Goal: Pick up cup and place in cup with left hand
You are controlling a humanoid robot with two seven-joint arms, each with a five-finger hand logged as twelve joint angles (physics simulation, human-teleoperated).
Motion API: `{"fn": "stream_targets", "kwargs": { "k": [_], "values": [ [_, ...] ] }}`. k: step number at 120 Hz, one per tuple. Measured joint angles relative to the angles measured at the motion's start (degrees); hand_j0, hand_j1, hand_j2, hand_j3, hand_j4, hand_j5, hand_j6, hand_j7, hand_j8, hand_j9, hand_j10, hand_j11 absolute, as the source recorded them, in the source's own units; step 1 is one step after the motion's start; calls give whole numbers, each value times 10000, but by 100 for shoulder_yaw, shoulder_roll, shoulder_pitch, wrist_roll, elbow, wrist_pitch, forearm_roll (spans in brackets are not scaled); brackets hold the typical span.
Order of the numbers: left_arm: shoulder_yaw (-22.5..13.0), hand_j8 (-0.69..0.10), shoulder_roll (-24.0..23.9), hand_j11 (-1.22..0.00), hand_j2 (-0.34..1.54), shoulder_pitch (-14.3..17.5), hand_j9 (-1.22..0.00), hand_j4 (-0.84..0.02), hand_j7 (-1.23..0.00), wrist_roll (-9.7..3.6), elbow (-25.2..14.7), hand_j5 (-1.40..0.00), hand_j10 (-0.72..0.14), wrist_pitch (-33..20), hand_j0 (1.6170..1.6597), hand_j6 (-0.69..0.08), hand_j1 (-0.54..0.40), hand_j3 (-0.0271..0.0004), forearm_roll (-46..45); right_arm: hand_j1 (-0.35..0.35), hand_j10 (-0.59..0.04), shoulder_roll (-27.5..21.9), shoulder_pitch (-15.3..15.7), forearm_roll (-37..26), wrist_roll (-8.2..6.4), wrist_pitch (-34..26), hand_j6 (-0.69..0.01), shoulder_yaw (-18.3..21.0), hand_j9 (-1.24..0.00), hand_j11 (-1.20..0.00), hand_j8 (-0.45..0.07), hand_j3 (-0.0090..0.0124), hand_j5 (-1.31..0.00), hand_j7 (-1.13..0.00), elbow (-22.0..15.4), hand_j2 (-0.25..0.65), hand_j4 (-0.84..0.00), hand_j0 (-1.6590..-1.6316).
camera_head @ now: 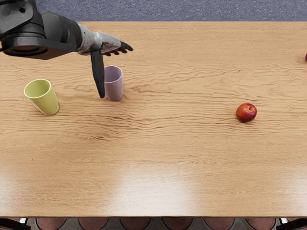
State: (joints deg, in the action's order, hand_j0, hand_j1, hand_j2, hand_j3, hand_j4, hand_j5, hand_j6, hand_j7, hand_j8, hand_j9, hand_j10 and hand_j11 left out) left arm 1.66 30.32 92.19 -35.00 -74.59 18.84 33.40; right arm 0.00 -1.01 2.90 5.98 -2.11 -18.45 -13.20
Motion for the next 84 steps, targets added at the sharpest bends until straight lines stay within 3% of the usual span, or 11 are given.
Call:
{"fn": "stream_targets", "kwargs": {
  "k": [17,29,50,84],
  "values": [
    [-391,-28,-58,0,4,-28,-1,-23,-2,0,101,-3,-19,-574,16581,-31,3491,0,100,-3117,-310,0,-3,0,0,0,-308,0,-404,-404,-309,0,-404,-404,-3,-64,-309,-16581],
    [-528,-31,-438,0,6,-50,-1,-25,-2,0,349,-4,-21,-798,16581,-34,3491,0,446,-3117,-309,0,-4,0,0,2,-308,0,-404,-404,-309,0,-404,-404,-6,-64,-309,-16581],
    [-598,-30,-950,0,8,-231,-1,-24,-2,0,963,-4,-20,-877,16581,-33,3491,0,960,-3117,-310,0,-5,0,0,1,-309,0,-404,-404,-310,0,-404,-404,-7,-64,-310,-16581],
    [-613,-31,-1255,-1,10,-363,-1,-25,-3,0,1495,-4,-21,-893,16581,-34,3491,0,1093,-3117,-310,0,-5,0,0,1,-310,0,-404,-404,-310,0,-404,-404,-4,-64,-311,-16581]
  ]
}}
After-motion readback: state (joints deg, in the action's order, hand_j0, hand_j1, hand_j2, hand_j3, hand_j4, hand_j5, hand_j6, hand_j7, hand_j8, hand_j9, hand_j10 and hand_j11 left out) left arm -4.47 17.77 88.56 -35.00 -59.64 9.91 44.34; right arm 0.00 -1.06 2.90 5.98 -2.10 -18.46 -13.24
